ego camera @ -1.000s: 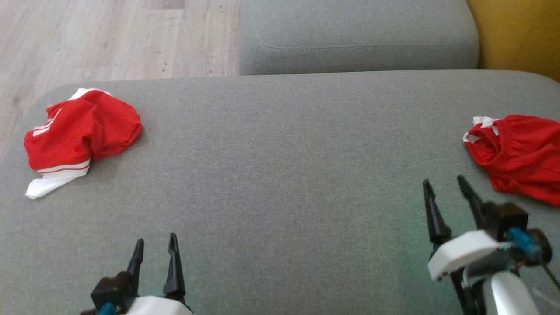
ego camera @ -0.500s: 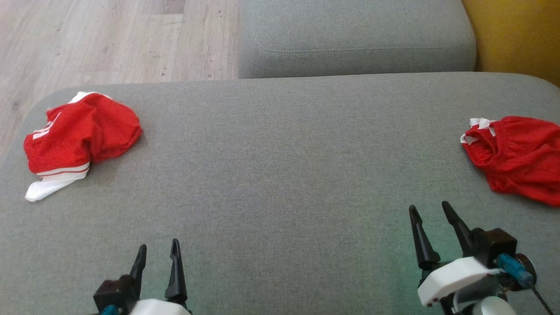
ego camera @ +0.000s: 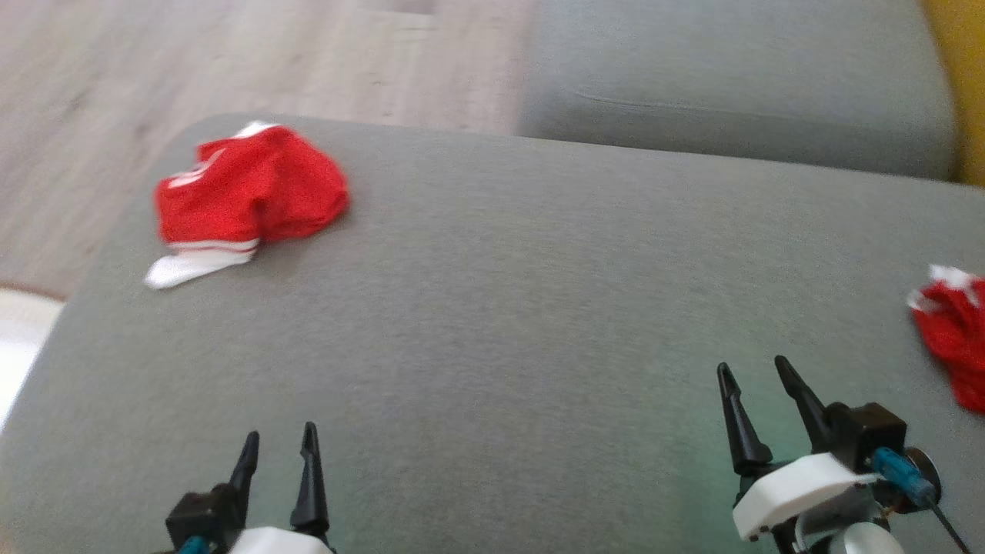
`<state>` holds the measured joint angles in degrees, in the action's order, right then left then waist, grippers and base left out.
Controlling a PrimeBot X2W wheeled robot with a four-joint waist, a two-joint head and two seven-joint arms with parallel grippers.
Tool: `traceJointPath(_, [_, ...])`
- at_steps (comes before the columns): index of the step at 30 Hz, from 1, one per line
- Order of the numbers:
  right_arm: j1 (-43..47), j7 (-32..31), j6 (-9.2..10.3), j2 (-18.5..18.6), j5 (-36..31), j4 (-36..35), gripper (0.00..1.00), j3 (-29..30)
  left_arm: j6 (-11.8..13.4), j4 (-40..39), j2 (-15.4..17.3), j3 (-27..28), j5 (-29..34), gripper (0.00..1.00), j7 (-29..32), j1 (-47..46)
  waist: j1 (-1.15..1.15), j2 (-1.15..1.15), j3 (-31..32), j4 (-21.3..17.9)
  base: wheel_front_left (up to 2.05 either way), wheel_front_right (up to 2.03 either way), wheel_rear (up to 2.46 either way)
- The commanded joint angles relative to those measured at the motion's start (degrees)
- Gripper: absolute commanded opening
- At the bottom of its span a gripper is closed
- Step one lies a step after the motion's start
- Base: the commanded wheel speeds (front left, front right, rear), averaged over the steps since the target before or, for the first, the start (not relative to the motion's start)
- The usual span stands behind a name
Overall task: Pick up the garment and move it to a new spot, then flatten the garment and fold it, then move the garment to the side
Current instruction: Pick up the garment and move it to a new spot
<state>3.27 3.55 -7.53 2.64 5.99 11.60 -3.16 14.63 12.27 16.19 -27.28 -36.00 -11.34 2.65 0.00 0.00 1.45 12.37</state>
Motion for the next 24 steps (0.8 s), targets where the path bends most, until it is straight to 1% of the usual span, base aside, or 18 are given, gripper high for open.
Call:
traceJointPath(1, [-1.1,0.74,0.04,0.24,0.37,-1.96,1.0,-1.51,0.31,-1.85,1.47,2.76,-0.24,1.0,-0.23,-2.4,0.0,0.0,0.38,5.73,0.0,0.0,0.0])
traceJointPath(6, [-1.4,1.17,0.04,0.24,1.18,-1.49,1.0,-3.17,0.83,-2.84,2.7,3.47,-0.4,1.0,0.03,-1.69,0.0,0.0,0.94,12.02,0.0,0.0,0.0])
traceJointPath(10, [-1.69,1.39,0.04,0.24,1.84,-0.95,1.0,-5.01,1.31,-3.65,3.48,4.01,-0.66,1.0,0.16,-0.81,0.0,0.0,1.41,15.12,0.0,0.0,0.0])
traceJointPath(12, [-1.9,1.4,0.04,0.24,2.05,-0.76,1.0,-5.98,1.58,-4.15,3.79,4.28,-0.8,1.0,0.2,-0.37,0.0,0.0,1.4,15.81,0.0,0.0,0.0])
traceJointPath(19, [-2.84,1.7,0.04,0.24,2.15,-0.56,1.0,-8.47,2.45,-6.05,4.53,5.37,-1.01,1.0,-0.33,0.41,0.0,0.0,0.79,16.29,0.0,0.0,0.0])
traceJointPath(24, [-2.61,1.96,0.04,0.24,2.24,-1.7,1.0,-8.04,3.12,-9.53,7.17,7.58,-1.32,1.0,0.44,-0.21,0.0,0.0,0.44,16.33,0.0,0.0,0.0])
